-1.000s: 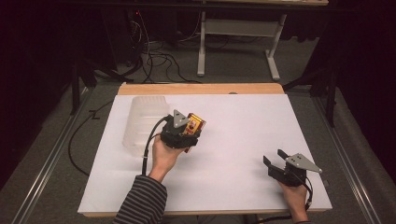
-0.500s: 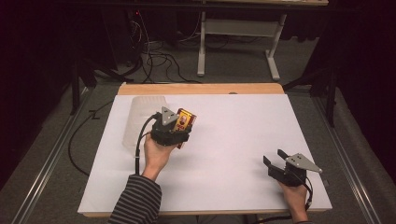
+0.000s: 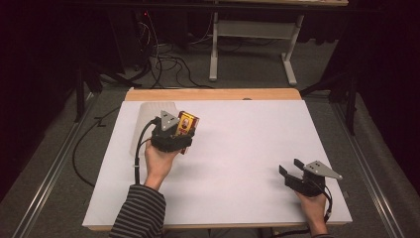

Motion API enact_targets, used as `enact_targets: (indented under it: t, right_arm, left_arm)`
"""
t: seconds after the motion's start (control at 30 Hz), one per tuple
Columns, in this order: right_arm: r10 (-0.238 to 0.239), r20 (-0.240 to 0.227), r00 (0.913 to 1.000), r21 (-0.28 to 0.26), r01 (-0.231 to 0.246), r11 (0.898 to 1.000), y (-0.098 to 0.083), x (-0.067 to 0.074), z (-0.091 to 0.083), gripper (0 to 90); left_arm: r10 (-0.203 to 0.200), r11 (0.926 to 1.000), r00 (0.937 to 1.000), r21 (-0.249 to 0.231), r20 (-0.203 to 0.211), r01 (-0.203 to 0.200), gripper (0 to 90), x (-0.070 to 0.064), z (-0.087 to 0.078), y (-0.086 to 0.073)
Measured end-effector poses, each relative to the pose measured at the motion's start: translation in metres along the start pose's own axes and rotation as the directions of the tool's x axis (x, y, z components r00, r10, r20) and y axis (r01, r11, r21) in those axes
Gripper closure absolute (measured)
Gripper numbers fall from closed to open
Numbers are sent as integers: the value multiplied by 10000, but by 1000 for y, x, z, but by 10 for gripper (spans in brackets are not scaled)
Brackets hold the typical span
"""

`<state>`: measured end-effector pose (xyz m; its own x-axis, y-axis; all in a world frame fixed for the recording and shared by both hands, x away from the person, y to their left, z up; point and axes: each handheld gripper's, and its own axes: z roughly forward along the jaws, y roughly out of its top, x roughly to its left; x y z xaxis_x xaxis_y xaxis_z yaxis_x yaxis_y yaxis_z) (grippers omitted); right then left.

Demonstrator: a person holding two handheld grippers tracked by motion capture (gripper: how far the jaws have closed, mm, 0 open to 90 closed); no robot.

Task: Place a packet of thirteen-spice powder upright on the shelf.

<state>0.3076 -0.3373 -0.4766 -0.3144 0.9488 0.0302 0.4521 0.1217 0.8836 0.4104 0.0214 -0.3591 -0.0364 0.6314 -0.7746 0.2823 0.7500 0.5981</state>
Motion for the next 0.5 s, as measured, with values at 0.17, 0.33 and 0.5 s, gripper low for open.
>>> enact_targets:
  t: [0.17,0.33,0.5]
  right_arm:
    - [-104,97,9999,-66,104,9999,0,1,0,339]
    - [-150,138,9998,-143,152,9998,-1,2,-1,339]
    - [-168,147,9998,-155,170,9997,-1,2,-1,339]
  left_arm:
    - [-95,9994,9999,-340,-70,93,330,5,2,7]
    - [-41,9991,9995,-433,-317,27,329,13,5,11]
    - [-129,9986,9986,-529,-515,101,329,19,7,13]
